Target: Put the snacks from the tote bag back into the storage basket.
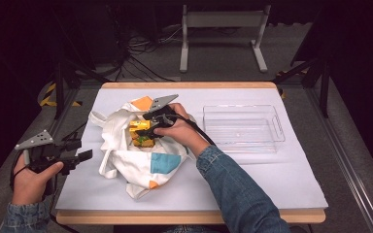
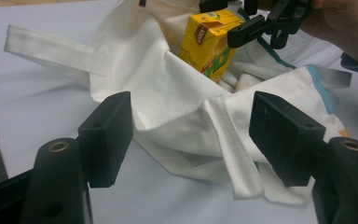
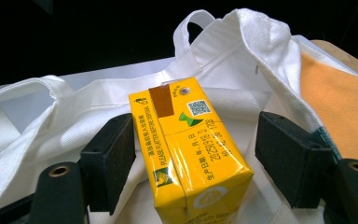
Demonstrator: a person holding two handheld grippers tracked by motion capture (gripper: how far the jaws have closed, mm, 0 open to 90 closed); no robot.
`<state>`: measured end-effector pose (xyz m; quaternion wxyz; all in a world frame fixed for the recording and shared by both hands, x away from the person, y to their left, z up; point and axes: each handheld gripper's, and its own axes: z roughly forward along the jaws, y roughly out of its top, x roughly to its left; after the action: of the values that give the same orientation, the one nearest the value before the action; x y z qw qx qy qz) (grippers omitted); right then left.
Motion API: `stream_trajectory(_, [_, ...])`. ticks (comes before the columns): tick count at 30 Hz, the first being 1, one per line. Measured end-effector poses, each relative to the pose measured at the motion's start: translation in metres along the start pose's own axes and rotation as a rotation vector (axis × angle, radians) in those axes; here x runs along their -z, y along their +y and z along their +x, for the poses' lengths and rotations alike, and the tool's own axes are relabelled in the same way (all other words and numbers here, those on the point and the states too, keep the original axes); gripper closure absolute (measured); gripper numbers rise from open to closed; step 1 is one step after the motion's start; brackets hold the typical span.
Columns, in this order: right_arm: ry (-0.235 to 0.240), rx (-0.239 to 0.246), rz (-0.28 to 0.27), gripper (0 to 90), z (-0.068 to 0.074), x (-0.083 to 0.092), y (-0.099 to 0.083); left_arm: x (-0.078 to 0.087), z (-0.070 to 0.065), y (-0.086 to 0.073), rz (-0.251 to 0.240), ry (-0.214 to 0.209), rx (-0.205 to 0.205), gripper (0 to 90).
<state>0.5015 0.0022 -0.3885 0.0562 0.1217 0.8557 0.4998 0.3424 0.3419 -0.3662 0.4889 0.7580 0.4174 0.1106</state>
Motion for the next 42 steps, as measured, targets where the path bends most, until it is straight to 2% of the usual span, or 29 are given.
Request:
stream_trajectory(3, [0.005, -0.001, 0.006, 28.3, 0.0, -0.002, -0.002, 0.002, 0.0, -0.002, 0.003, 0.006, -0.004, 31.4])
stream_trajectory(4, [0.006, -0.001, 0.009, 28.6, -0.001, -0.003, -0.002, 0.003, -0.001, -0.003, 0.0, 0.008, 0.006, 31.4])
stream_trajectory(10, [0.012, 0.004, 0.024, 29.0, -0.002, -0.007, -0.005, 0.007, -0.001, -0.006, 0.0, 0.019, 0.006, 31.4])
stream_trajectory(16, [0.018, 0.003, 0.037, 28.9, -0.004, -0.01, -0.007, 0.009, -0.002, -0.009, -0.001, 0.019, 0.022, 31.3])
stream_trajectory(18, [0.02, 0.004, 0.039, 29.2, -0.004, -0.01, -0.008, 0.01, -0.002, -0.01, 0.0, 0.022, 0.013, 31.3])
stream_trajectory(22, [0.025, 0.022, 0.052, 32.1, -0.005, -0.013, -0.009, 0.01, -0.002, -0.011, 0.0, 0.017, 0.021, 31.1])
stream_trajectory(26, [0.053, 0.047, 0.043, 44.2, -0.005, -0.011, -0.008, 0.01, 0.0, -0.012, -0.003, 0.018, 0.025, 31.1])
stream_trajectory(33, [0.071, 0.067, 0.037, 50.5, -0.002, -0.009, -0.005, 0.009, 0.0, -0.012, 0.001, 0.013, 0.023, 31.0])
stream_trajectory(42, [0.049, 0.133, 0.05, 51.4, 0.006, -0.007, -0.001, 0.008, 0.0, -0.011, 0.001, 0.011, 0.022, 30.7])
